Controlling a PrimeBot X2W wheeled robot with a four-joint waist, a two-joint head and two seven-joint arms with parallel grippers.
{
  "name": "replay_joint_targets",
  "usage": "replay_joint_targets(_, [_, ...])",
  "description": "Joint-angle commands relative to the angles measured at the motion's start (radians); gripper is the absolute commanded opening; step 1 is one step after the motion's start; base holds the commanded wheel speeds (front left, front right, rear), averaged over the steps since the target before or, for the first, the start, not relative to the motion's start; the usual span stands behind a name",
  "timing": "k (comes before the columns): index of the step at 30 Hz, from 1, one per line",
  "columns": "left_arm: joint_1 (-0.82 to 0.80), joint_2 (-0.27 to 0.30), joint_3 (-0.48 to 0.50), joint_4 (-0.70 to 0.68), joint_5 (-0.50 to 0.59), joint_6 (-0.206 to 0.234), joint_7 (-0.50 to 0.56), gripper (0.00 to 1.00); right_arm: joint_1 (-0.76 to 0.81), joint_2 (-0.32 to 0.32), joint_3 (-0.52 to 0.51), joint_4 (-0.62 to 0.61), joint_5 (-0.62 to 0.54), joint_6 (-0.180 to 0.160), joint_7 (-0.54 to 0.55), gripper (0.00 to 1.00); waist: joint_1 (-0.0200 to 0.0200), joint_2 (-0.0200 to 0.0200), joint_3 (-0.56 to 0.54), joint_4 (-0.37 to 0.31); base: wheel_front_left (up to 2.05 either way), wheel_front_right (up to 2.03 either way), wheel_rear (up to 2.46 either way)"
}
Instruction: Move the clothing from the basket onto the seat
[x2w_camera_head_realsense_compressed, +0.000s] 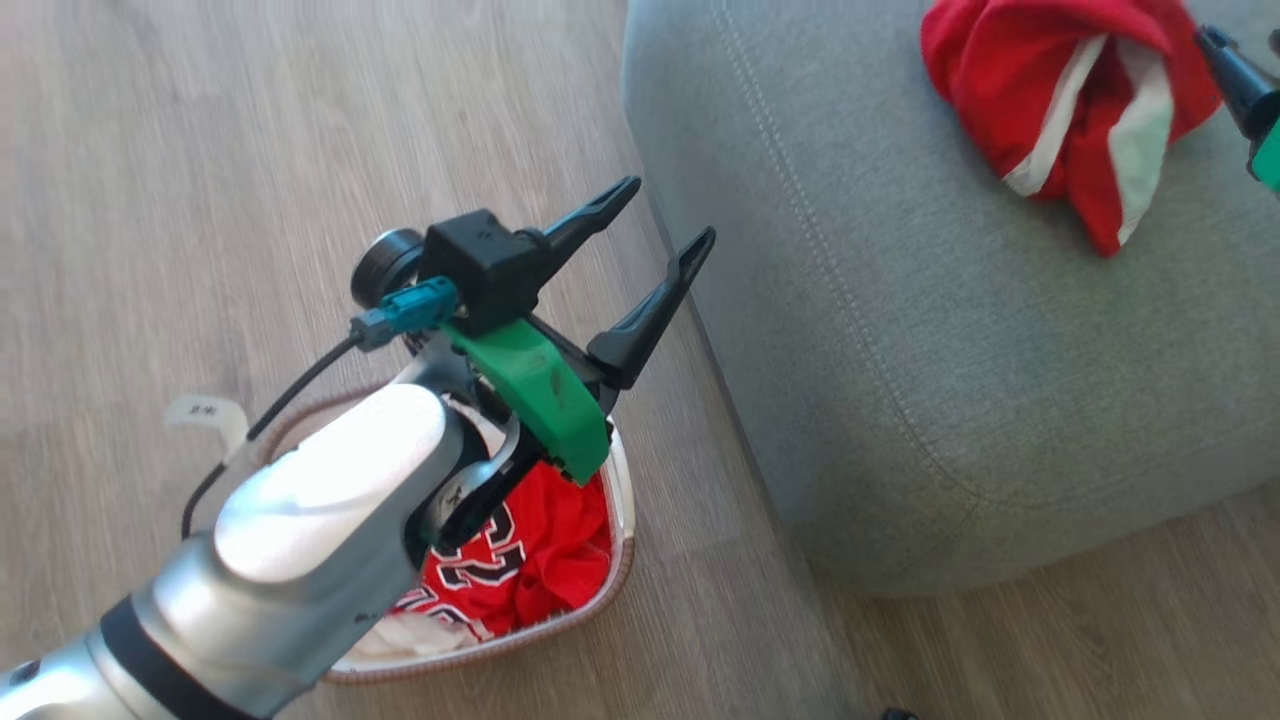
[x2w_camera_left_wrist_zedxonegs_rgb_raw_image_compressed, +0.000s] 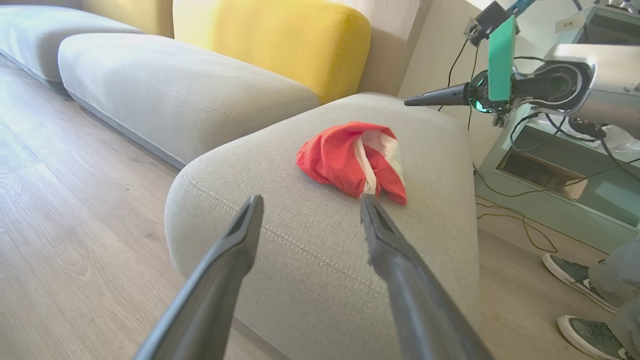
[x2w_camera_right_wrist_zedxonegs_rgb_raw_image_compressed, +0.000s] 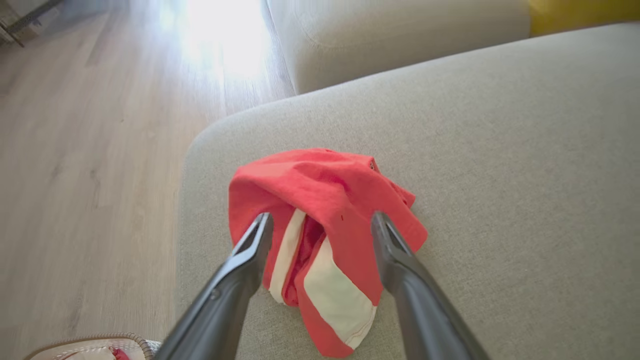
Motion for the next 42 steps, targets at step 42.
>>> replay_joint_targets(42, [0.39, 0.143, 0.278, -0.051, -0.078, 0.215, -0.161, 1.0, 0.915, 0.234, -0.445, -0.852, -0.317, 0.007, -0.327, 1.0, 0.0, 0.0, -0.312, 0.295, 0.0, 0.0, 0.0])
